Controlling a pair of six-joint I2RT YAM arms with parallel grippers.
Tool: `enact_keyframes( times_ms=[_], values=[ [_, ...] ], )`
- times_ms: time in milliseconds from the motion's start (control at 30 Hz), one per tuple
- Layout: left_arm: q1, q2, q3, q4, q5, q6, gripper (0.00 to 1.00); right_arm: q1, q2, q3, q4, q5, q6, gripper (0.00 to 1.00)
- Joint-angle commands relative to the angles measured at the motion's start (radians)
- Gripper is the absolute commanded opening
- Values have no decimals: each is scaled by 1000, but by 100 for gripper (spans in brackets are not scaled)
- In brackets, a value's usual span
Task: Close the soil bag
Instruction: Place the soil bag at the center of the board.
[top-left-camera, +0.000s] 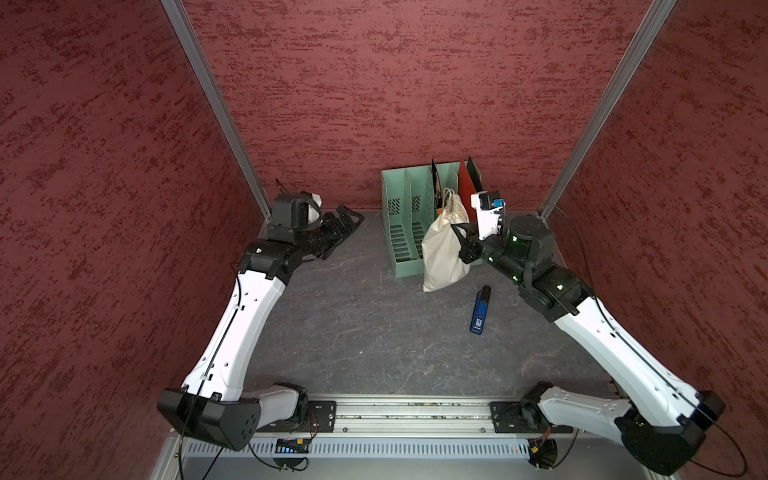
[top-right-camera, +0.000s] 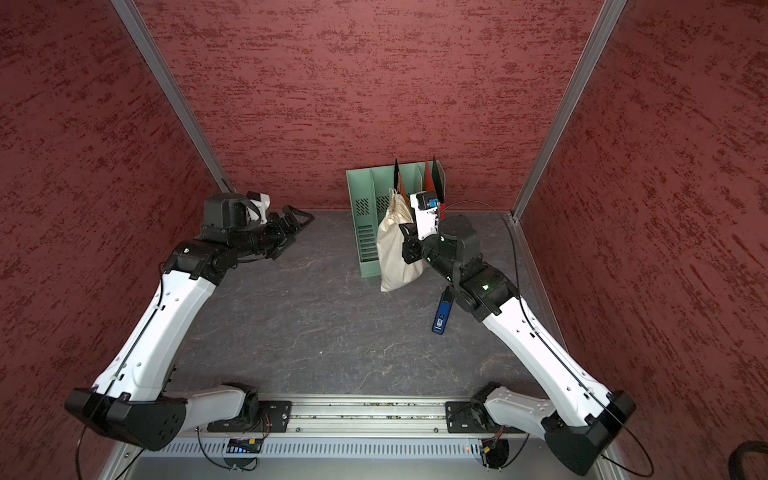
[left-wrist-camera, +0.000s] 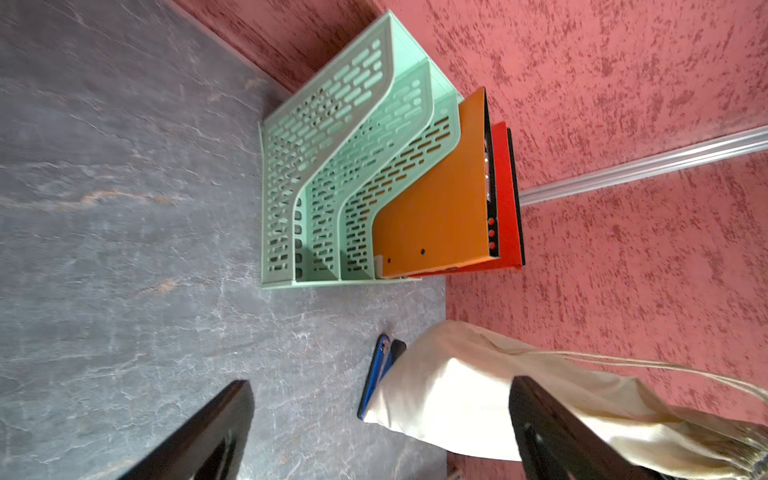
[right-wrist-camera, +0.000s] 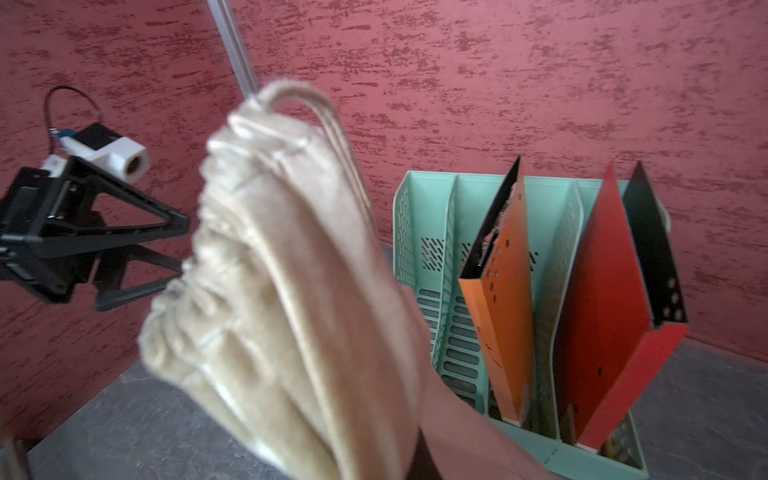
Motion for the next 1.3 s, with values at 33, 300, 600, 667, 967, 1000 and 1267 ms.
enact_keyframes(
  times_ms=[33, 300, 600, 667, 967, 1000, 1267],
  values=[
    [-7, -41, -18, 13, -142, 88, 100, -3, -16, 71, 4, 203, 12, 0],
    [-29, -93, -92, 67, -220, 225, 100, -6, 42, 204, -150, 406, -3, 0],
    [-72, -152, -162, 132, -271, 338, 100, -20, 57, 245, -106, 506, -60, 0],
    [-75, -166, -183, 152, -276, 353, 100, -30, 64, 252, -92, 509, -72, 0],
    [-77, -199, -228, 172, -301, 378, 100, -94, 107, 294, -59, 493, -101, 0],
    [-77, -203, -231, 172, -303, 381, 100, -102, 115, 301, -58, 485, -102, 0],
    [-74, -239, -269, 172, -327, 416, 100, -166, 167, 363, -47, 436, -104, 0]
  ],
)
